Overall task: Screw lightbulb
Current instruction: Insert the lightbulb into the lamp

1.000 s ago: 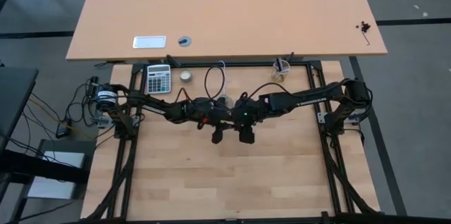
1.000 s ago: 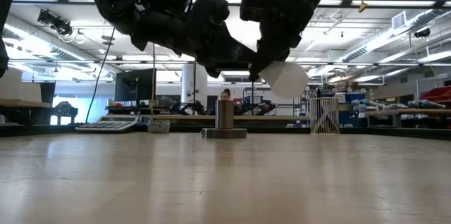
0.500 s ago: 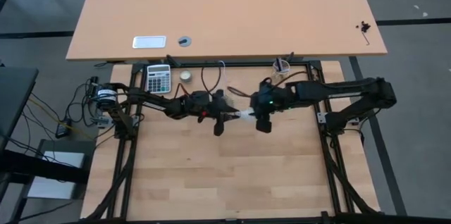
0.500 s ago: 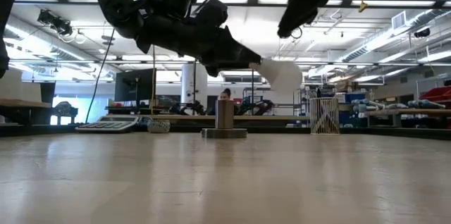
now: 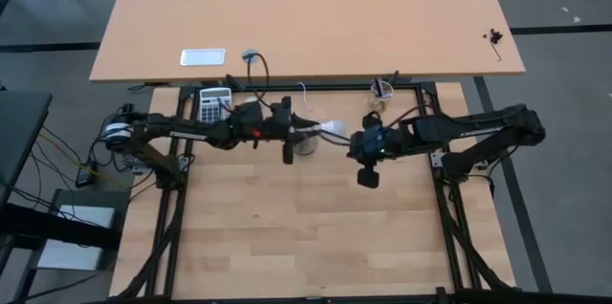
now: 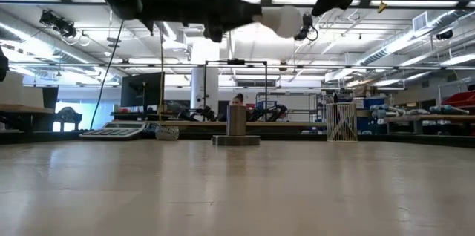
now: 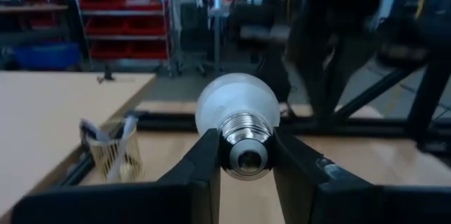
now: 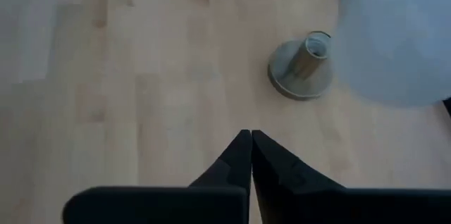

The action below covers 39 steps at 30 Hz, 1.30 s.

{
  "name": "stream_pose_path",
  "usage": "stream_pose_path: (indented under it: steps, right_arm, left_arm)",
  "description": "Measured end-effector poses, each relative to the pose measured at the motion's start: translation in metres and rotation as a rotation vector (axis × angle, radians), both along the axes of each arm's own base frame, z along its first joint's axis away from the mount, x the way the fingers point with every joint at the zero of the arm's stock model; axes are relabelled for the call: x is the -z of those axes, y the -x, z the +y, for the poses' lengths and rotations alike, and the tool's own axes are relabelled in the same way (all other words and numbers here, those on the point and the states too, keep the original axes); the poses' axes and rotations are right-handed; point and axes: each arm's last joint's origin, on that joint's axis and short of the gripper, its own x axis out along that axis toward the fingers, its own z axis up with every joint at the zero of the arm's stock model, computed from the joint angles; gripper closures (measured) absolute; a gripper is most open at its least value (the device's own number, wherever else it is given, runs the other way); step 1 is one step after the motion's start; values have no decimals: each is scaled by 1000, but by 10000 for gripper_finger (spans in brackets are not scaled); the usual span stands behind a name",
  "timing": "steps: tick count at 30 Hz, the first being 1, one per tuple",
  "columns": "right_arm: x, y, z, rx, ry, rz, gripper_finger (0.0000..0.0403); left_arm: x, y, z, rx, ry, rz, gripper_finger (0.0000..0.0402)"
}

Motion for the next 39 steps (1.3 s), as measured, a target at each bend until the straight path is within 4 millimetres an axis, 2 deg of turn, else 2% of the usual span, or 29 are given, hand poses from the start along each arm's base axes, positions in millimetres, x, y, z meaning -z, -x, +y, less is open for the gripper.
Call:
stream_pose_path:
  steps: [5, 16, 22, 27, 35, 39]
  right_arm:
    - [10, -12, 0, 62, 119, 13, 397]
    - [7, -19, -4, 147, 268, -44, 399]
    - [2, -24, -4, 159, 278, -116, 396]
    - [-3, -30, -4, 138, 269, -189, 396]
    - [15, -52, -3, 65, 237, -167, 395]
    - [12, -46, -2, 115, 241, -161, 384]
  left_arm:
    - [-10, 5, -3, 59, 11, -41, 310]
    - [3, 5, -4, 73, 69, 90, 310]
    - [13, 5, -4, 76, 78, 182, 310]
    - [14, 4, -10, 99, 73, 190, 310]
    - [11, 3, -15, 120, 62, 164, 310]
    - [11, 3, -15, 106, 40, 162, 310]
